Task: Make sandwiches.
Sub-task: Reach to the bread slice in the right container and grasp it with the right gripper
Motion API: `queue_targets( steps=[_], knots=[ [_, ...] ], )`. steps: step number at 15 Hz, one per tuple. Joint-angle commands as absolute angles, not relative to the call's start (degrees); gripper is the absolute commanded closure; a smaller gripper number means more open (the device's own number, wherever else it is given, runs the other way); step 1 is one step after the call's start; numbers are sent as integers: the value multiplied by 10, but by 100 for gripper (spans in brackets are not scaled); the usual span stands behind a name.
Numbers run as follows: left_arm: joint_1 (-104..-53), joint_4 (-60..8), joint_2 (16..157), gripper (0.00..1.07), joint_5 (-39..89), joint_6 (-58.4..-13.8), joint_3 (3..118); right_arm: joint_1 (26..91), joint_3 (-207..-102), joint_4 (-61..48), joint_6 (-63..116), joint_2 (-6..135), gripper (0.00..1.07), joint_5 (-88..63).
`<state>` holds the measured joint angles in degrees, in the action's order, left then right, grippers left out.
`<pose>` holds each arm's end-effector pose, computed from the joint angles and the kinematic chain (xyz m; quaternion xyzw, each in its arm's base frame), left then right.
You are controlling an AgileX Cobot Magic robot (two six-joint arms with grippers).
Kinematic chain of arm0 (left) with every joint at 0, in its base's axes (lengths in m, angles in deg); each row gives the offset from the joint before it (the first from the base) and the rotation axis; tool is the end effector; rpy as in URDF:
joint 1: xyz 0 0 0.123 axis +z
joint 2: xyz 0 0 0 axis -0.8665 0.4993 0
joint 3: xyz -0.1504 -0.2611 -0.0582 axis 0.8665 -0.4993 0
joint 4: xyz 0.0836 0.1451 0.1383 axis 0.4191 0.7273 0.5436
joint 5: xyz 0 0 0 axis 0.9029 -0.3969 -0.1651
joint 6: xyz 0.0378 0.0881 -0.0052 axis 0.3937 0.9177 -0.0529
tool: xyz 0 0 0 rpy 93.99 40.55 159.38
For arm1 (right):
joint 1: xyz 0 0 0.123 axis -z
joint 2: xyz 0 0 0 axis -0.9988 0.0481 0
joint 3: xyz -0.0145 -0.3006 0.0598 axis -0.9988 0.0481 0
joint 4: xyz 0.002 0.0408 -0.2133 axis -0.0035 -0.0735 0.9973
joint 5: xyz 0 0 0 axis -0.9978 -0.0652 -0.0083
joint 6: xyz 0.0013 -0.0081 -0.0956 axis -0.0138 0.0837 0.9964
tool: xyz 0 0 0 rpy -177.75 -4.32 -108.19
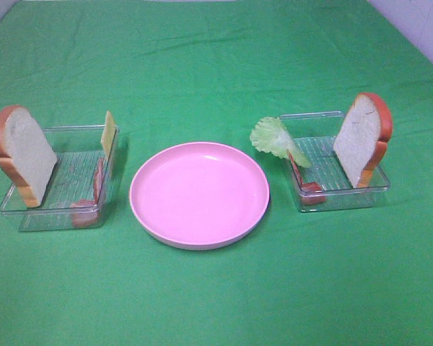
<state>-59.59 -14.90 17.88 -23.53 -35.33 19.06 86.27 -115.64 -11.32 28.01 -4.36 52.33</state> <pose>-0.0538 -0.0057 0.2599 0.0312 0.8468 -0.0079 0.5309 -0.0553 0.0061 0.2582 -0.0553 0.8508 0.0181 0.5223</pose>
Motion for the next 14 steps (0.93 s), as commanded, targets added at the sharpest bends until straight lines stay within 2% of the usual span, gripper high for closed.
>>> queue_targets(
  steps=[1,14],
  knots=[
    [-595,-148,169,46,-230,-354,189,866,-1155,-112,278,-48,38,519],
    [-595,-148,169,46,-230,-354,189,866,-1155,-112,278,-48,38,519]
  ],
)
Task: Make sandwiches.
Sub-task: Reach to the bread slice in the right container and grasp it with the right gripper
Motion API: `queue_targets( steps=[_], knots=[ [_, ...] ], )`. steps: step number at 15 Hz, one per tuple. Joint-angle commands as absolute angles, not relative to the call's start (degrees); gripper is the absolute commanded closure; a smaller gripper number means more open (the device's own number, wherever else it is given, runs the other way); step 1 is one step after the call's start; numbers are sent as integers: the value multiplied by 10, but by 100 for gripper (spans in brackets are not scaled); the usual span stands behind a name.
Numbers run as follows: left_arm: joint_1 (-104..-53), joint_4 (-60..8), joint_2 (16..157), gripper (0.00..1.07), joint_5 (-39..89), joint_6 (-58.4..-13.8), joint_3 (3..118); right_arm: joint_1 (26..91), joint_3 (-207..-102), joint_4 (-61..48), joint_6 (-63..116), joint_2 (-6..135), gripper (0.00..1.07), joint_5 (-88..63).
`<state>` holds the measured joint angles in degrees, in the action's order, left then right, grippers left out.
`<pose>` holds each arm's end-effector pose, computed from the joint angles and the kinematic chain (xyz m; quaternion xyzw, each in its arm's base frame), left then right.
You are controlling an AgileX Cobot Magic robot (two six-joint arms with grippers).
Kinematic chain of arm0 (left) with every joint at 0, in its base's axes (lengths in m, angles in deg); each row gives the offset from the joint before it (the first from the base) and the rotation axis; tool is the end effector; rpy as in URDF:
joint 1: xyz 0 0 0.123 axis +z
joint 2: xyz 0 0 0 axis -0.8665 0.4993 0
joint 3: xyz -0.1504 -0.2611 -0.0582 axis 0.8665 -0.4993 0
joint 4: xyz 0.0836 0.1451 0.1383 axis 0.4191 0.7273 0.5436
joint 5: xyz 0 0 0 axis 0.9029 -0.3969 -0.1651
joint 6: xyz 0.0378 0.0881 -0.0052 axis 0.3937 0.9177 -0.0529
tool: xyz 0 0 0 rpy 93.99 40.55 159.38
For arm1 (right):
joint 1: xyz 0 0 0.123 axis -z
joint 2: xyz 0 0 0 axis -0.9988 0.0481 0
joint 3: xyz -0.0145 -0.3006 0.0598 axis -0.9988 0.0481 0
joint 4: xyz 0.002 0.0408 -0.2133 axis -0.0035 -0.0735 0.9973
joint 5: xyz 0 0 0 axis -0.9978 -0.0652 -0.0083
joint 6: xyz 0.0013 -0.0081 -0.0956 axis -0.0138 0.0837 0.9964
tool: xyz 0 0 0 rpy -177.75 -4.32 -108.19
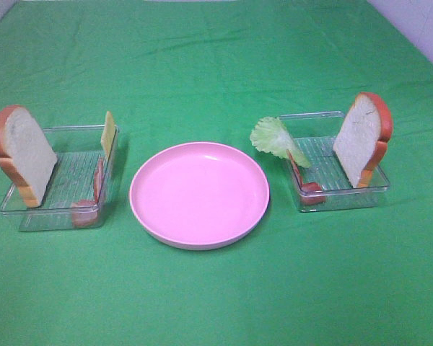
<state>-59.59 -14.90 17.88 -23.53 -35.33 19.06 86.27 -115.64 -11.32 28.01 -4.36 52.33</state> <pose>-0.0538 -0.0057 0.2599 0.0312 0.8468 -0.0079 0.5309 -0.0553 0.0061 0.2582 -0.0553 0.8508 0.0181 0.5223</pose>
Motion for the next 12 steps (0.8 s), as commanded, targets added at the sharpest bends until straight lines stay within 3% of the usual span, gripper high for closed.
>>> queue_targets(
  steps=[1,12],
  knots=[
    [-595,-148,169,46,-230,-354,189,866,-1155,-112,278,-48,38,519],
    [-595,-148,169,46,-230,-354,189,866,-1155,-112,278,-48,38,519]
  ],
)
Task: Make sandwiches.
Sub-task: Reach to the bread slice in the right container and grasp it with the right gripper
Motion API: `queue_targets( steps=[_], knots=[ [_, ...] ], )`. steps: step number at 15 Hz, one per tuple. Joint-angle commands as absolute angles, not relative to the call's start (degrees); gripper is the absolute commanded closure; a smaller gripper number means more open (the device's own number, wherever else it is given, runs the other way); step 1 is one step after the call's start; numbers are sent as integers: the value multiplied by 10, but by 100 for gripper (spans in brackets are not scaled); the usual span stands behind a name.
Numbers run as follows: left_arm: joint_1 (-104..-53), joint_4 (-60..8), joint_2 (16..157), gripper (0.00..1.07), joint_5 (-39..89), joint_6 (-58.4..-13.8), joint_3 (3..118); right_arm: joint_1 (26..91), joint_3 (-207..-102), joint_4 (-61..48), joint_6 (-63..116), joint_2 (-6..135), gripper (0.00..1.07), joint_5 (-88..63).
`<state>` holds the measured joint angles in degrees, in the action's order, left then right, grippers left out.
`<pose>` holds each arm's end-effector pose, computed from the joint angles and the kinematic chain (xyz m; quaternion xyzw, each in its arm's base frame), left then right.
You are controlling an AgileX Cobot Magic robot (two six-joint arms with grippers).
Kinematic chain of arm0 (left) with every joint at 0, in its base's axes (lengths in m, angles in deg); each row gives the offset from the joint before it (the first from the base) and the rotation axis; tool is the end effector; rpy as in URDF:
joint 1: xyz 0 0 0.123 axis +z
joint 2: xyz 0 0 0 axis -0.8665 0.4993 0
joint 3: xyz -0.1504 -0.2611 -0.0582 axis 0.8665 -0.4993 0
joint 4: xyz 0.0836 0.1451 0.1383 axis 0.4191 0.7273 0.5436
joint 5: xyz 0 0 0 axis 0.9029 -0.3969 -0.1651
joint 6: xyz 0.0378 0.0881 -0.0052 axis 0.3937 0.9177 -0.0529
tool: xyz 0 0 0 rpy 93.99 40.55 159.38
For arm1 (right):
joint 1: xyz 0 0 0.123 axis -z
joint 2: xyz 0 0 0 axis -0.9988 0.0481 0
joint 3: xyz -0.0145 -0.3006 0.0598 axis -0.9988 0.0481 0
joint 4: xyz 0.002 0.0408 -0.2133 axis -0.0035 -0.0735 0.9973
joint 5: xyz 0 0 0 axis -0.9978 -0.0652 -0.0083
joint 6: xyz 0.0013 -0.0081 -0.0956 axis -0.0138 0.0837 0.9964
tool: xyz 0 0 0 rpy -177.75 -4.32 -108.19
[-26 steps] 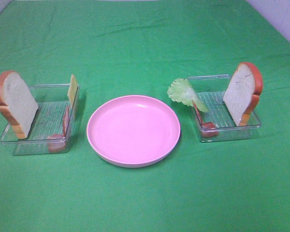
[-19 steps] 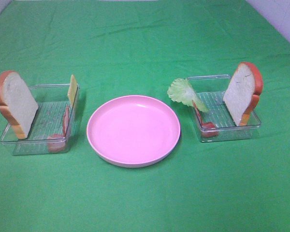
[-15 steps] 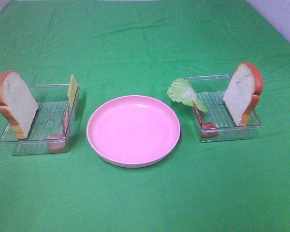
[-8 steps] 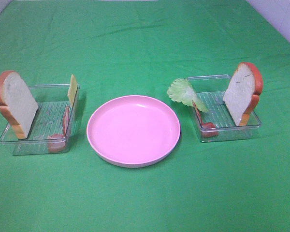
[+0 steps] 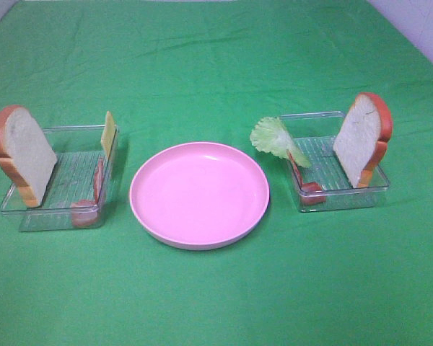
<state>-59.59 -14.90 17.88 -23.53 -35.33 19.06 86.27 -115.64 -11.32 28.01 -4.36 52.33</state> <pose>-0.0538 -0.0057 0.2599 0.0312 0.8468 -0.0079 0.5309 -0.0553 0.0061 0.2582 -0.0553 0.8508 0.0181 0.5223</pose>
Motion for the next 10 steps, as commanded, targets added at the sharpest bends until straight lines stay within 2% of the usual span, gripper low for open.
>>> queue_targets(
  steps=[1,5,10],
  knots=[
    [-595,-148,169,46,-230,-354,189,866,-1155,-112,278,-48,38,519],
    [-595,-148,169,46,-230,-354,189,866,-1156,-112,278,-46,38,517],
    [-595,-148,169,46,-230,-354,189,866,-1172,-101,278,81,38,400]
  ],
)
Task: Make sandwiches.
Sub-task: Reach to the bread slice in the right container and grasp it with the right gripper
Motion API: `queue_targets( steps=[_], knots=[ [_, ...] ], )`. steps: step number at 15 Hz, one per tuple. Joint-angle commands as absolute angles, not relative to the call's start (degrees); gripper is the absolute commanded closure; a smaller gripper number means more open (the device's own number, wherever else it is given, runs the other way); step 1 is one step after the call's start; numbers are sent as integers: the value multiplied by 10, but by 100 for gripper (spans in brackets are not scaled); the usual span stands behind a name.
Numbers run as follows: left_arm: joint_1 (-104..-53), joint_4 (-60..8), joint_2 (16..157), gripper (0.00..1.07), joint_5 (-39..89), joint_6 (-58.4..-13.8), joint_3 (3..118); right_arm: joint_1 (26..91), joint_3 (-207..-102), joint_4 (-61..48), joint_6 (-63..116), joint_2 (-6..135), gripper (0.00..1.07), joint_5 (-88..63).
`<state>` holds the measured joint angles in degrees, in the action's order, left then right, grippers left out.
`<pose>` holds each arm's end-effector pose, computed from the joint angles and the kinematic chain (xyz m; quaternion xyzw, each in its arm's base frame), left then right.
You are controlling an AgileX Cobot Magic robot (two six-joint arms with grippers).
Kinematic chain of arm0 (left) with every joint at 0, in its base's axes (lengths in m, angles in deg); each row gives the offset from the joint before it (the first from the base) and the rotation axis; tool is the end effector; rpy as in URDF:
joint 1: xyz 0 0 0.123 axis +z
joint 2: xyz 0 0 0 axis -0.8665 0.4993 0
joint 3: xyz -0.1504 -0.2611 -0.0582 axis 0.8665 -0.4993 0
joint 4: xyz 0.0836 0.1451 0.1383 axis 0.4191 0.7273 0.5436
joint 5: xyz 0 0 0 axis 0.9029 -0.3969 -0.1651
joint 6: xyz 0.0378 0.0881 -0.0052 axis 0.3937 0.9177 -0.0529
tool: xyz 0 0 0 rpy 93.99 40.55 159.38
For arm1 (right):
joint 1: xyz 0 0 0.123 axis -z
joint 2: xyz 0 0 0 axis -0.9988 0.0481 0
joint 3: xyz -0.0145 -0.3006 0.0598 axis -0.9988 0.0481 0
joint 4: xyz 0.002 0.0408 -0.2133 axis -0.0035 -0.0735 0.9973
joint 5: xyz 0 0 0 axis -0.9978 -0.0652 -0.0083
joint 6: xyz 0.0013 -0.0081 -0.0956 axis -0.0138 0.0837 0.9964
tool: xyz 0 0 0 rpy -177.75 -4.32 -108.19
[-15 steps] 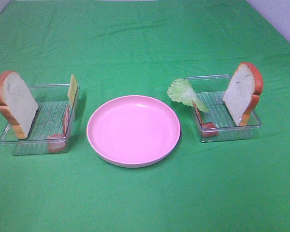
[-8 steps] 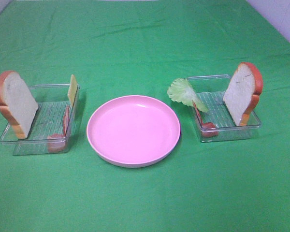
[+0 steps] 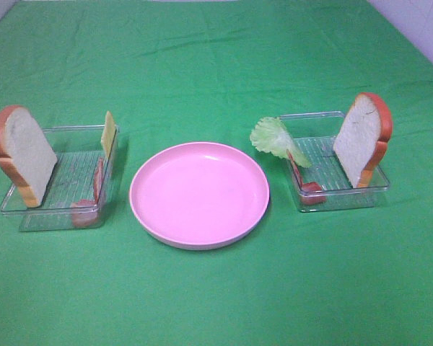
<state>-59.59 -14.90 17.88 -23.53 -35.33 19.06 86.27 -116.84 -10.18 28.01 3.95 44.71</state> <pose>-0.0538 -0.0057 0.2599 0.0312 0.8468 -0.0079 0.5309 -0.0299 0.0045 0.2811 -0.0506 0.8491 0.0080 0.5258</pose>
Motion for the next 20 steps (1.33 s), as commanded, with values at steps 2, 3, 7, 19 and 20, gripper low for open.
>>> queue_targets(
  steps=[2,3,7,19,20],
  knots=[
    [-595,-148,169,46,-230,-354,189,866,-1185,-115,277,207,38,347],
    [-595,-148,169,46,-230,-354,189,866,-1202,-121,277,265,38,342],
    [-595,-148,169,46,-230,-354,189,866,-1289,-154,276,476,38,341],
    [-595,-148,169,46,-230,-354,189,866,-1622,-215,281,938,29,385],
    [-595,-148,169,46,-230,-354,189,866,-1669,-207,281,977,29,406]
  ],
)
